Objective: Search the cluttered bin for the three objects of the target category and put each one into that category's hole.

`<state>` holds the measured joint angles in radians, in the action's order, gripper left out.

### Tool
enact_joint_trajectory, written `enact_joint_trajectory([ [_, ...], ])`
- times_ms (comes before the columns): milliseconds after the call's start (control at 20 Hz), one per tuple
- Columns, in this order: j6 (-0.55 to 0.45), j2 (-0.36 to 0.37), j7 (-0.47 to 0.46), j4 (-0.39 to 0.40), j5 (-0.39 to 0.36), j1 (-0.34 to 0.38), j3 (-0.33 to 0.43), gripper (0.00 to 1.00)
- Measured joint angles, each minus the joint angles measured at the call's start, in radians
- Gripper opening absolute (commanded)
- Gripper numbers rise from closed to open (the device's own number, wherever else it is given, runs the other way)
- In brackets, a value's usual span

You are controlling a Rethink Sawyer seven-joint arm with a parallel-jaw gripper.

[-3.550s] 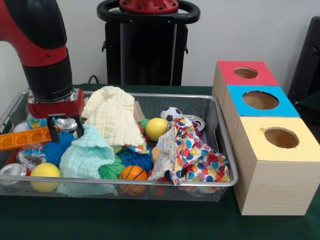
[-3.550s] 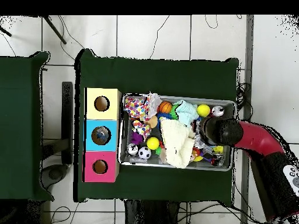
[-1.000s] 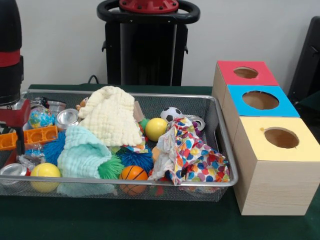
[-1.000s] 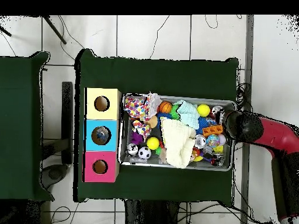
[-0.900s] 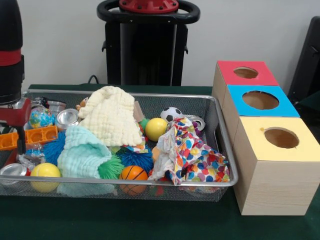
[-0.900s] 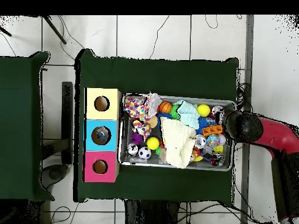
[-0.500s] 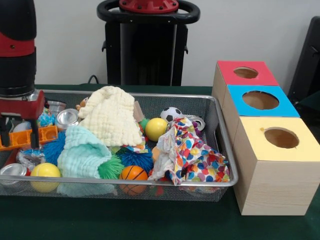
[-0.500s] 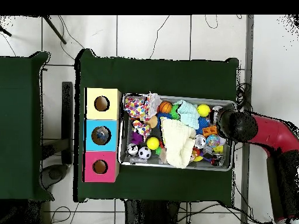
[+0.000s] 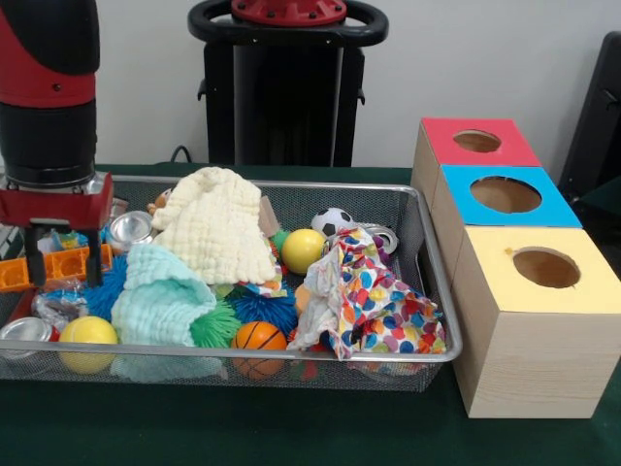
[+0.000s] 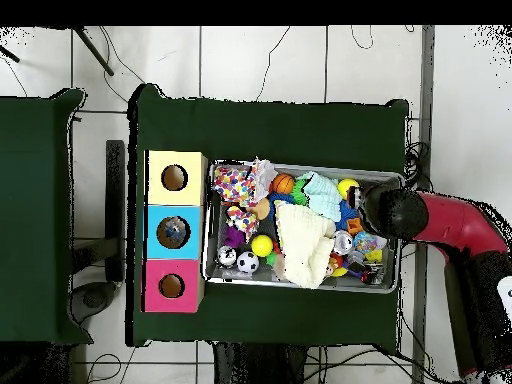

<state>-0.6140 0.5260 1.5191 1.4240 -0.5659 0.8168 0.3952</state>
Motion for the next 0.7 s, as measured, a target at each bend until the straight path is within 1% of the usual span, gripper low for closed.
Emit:
enact_joint_trajectory([
  [550, 0.001, -0.073, 0.000, 0.006, -0.004, 0.015, 0.000, 1.00],
  [700, 0.001, -0.082, 0.000, 0.008, -0.006, 0.021, -0.001, 1.00],
])
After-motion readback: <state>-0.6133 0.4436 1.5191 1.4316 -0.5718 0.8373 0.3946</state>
